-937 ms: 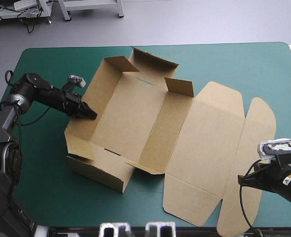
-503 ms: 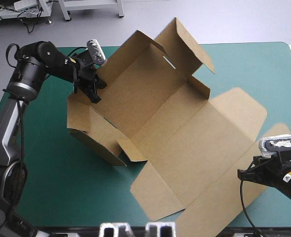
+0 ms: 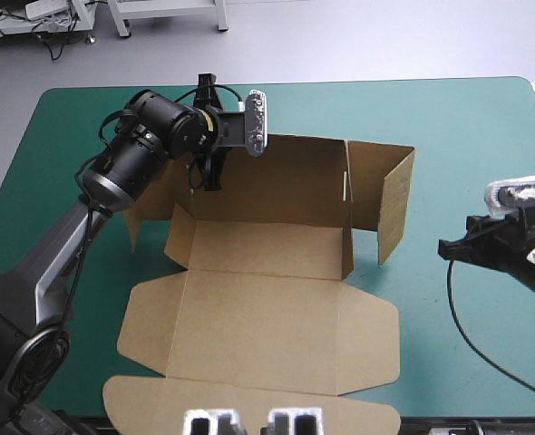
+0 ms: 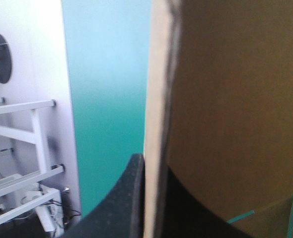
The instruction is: Fold the box
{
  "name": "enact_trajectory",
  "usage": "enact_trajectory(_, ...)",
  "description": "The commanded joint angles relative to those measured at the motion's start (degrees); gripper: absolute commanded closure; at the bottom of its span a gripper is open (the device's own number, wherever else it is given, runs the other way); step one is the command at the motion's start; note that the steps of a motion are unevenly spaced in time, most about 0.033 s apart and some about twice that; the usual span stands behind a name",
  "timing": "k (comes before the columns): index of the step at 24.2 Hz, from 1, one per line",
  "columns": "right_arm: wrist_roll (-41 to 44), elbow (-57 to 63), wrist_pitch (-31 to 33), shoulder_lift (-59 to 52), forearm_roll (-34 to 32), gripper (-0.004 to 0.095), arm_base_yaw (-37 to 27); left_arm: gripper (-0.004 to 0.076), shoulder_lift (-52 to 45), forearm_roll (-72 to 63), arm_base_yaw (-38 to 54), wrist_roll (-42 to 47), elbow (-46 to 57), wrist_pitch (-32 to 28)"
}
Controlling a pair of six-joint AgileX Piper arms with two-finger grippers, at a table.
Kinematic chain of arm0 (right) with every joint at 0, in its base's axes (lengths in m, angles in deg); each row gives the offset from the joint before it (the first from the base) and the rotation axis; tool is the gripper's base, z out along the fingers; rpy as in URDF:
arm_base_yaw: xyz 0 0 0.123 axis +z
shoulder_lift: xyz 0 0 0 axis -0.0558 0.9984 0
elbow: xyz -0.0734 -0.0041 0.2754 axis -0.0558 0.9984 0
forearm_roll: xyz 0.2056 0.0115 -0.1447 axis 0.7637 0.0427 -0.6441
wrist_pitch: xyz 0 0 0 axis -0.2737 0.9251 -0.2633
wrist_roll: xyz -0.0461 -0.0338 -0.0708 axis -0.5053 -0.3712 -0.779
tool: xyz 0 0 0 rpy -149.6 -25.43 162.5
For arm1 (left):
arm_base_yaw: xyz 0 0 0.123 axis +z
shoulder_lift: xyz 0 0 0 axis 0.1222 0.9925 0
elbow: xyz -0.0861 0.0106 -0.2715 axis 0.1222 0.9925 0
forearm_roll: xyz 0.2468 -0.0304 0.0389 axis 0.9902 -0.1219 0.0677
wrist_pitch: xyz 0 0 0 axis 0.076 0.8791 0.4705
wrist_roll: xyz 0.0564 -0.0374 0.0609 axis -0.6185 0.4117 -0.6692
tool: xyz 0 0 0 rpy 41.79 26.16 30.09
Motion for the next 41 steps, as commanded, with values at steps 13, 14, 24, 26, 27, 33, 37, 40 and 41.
enact_trajectory(13, -11.0, -34.6, 8.7, 31.4, 19.6, 0.0928, 0.2, 0.0733, -2.7, 15.6, -0.9, 20.0, 11.4, -19.4)
enact_trajectory(14, -11.0, -37.6, 10.3, 33.8, 19.8, 0.0928, 0.2, 0.0734, -2.7, 16.2, -0.9, 20.0, 12.4, -20.8)
enact_trajectory(24, 0.9, -69.5, 21.1, 61.6, 23.1, 0.0928, 1.2, 0.0734, -1.2, 27.6, -0.9, 30.4, 16.7, -32.9)
enact_trajectory(26, 2.4, -72.5, 22.6, 64.6, 23.1, 0.0928, 1.6, 0.0734, -0.9, 29.5, -0.9, 32.2, 16.8, -33.0)
enact_trajectory(27, 2.6, -74.0, 24.0, 66.3, 22.9, 0.0928, 1.8, 0.0734, -0.8, 29.9, -0.9, 33.2, 17.0, -33.3)
enact_trajectory(33, 4.9, -74.9, 24.9, 71.2, 20.8, 0.0928, 2.9, 0.0734, -0.2, 34.5, -0.9, 38.6, 17.0, -33.0)
enact_trajectory(37, 4.6, -72.4, 24.9, 71.0, 20.8, 0.0928, 3.0, 0.0734, -0.2, 40.1, -0.9, 44.2, 17.0, -33.0)
enact_trajectory(40, 2.8, -68.7, 25.0, 69.8, 23.8, 0.0928, 3.3, 0.0733, -0.2, 40.5, -0.9, 44.5, 17.0, -32.7)
enact_trajectory(41, 1.2, -67.0, 25.0, 69.1, 25.5, 0.0928, 3.4, 0.0734, -0.2, 40.5, -0.9, 44.5, 17.0, -32.7)
